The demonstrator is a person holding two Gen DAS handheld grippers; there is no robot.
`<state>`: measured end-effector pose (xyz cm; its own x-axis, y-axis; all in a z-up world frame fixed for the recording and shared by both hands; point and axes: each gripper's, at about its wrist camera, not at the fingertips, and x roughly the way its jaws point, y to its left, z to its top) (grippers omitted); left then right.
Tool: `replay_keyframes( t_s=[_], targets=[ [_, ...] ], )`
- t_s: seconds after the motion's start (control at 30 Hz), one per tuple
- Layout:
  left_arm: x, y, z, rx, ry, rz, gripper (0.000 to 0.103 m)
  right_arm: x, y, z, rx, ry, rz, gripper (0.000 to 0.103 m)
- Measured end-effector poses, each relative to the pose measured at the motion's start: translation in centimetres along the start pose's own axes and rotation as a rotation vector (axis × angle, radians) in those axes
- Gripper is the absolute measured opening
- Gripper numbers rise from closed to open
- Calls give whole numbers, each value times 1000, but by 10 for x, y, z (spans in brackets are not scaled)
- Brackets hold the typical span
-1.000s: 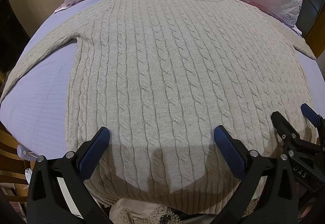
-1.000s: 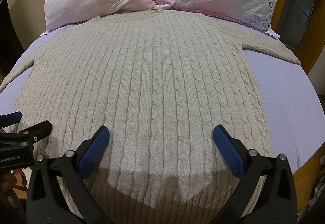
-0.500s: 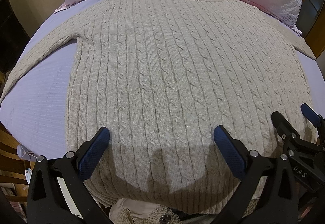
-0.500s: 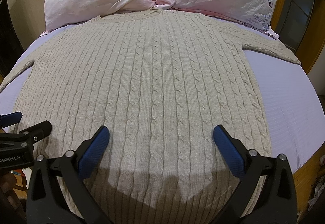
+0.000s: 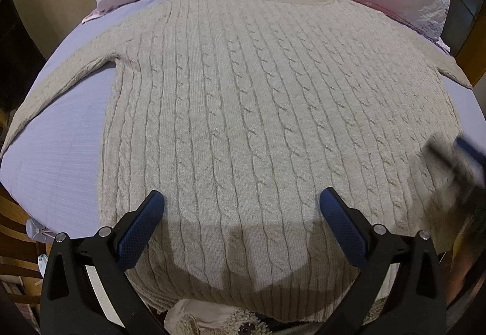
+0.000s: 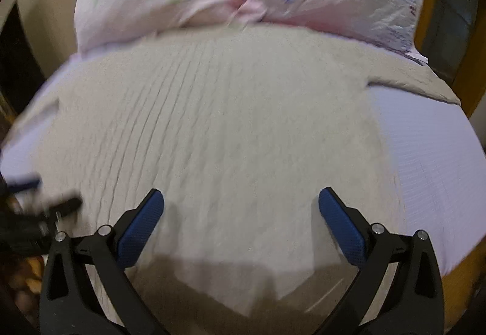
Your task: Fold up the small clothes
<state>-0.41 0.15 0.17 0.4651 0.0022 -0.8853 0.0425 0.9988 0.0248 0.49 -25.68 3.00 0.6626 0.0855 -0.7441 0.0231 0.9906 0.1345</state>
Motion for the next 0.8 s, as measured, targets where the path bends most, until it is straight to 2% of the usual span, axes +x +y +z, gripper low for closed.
replay_keyframes(
  t_s=[0.13, 0.23, 0.27, 0.3, 0.37, 0.47, 0.5, 0.6, 0.67, 0.77, 0.8],
  targets=[
    [0, 0, 5, 40, -25, -16, 102, -22, -120, 50, 328, -164, -143, 101],
    [1, 11, 16, 31, -53, -64, 102, -25, -221, 71, 587, -226, -169, 100],
    [0, 18, 21, 12, -77, -92, 102, -23, -247, 77, 649, -224, -167, 88],
    [-1, 26, 27, -7, -99, -122, 102, -18, -270, 82, 703, -218, -166, 72],
    [-3, 47, 38, -67, -154, -222, 102, -7, -314, 89, 810, -202, -161, 58],
    [-6, 85, 50, -188, -259, -382, 102, 17, -361, 95, 934, -171, -148, 53],
    [-7, 93, 52, -212, -290, -379, 102, 25, -372, 95, 967, -162, -147, 50],
    [-13, 115, 61, -243, -371, -207, 102, 50, -400, 95, 1057, -132, -131, 43],
    [-15, 130, 65, -264, -394, -124, 102, 67, -412, 94, 1091, -104, -117, 38],
    [-15, 153, 64, -337, -409, -86, 102, 72, -414, 93, 1097, -137, -138, 31],
    [-14, 162, 63, -366, -416, -79, 102, 76, -415, 94, 1094, -140, -146, 24]
  ],
)
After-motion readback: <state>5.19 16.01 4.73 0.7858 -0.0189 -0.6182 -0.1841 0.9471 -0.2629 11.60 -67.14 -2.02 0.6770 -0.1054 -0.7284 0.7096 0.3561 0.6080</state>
